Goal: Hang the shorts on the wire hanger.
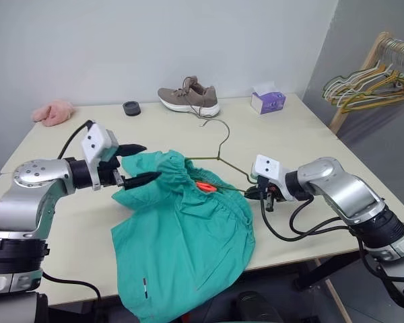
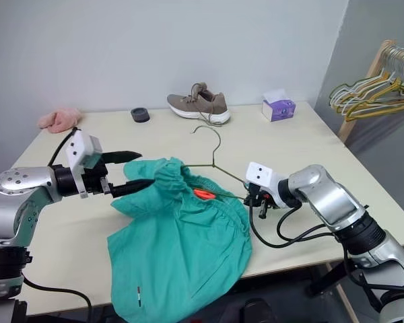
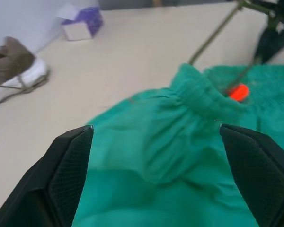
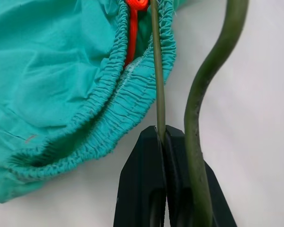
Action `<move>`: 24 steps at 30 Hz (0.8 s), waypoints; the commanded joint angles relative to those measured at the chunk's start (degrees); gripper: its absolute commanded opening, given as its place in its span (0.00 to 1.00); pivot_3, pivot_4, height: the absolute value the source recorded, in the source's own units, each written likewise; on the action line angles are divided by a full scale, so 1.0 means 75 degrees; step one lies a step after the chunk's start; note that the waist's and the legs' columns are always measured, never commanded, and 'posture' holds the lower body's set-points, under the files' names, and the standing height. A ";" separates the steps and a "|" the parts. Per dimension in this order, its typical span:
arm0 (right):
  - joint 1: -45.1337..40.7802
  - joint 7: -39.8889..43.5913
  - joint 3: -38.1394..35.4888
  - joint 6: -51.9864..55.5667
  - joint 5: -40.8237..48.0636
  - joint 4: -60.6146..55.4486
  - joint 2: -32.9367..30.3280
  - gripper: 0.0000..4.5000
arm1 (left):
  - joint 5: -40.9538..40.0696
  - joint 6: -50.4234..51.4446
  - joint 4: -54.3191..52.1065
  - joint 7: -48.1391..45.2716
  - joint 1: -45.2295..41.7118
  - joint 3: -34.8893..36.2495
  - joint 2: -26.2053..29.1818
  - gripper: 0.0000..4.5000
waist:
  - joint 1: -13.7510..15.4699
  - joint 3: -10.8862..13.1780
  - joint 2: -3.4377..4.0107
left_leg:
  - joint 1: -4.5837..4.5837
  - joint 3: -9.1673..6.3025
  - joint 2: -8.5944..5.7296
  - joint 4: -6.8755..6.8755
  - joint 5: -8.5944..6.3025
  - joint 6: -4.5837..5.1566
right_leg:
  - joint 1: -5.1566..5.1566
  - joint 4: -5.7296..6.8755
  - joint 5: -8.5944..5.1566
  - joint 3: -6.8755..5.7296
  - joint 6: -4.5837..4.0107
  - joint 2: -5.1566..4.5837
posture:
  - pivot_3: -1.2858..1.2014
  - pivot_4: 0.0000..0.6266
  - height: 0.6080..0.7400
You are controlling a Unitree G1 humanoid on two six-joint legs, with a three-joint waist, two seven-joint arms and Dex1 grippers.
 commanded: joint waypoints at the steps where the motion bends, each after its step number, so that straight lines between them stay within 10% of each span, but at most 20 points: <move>1: -0.0137 0.0144 0.0002 -0.0675 -0.0422 -0.0365 -0.0189 0.00 | 0.0617 -0.0810 0.0146 -0.0284 -0.0134 -0.0376 0.0173 1.00 | -0.0001 0.0000 0.0000 | 0.0000 0.0001 0.0000 0.0000 0.0000 0.0000 | 0.0000 0.0000 0.0000 0.0001 0.0000 0.0000 | 0.41 0.00 1.00; 18: -0.0178 0.0676 -0.0306 -0.1565 -0.0958 -0.1126 -0.0369 0.00 | 0.1128 -0.1379 0.0614 -0.0622 -0.0256 -0.1156 -0.0474 1.00 | -0.0139 0.0000 0.0000 | 0.0000 0.0006 0.0001 0.0008 0.0002 0.0001 | -0.0015 0.0037 -0.0001 0.0010 0.0001 -0.0001 | 0.39 0.00 1.00; 24: -0.0200 0.0764 -0.0402 -0.1756 -0.1044 -0.1324 -0.0393 0.00 | 0.1103 -0.1280 0.0581 -0.0647 -0.0186 -0.1160 -0.0512 0.67 | -0.0281 0.0000 -0.0001 | 0.0002 0.0005 0.0001 0.0010 0.0003 0.0002 | -0.0015 0.0041 -0.0001 0.0015 0.0001 -0.0001 | 0.39 0.00 1.00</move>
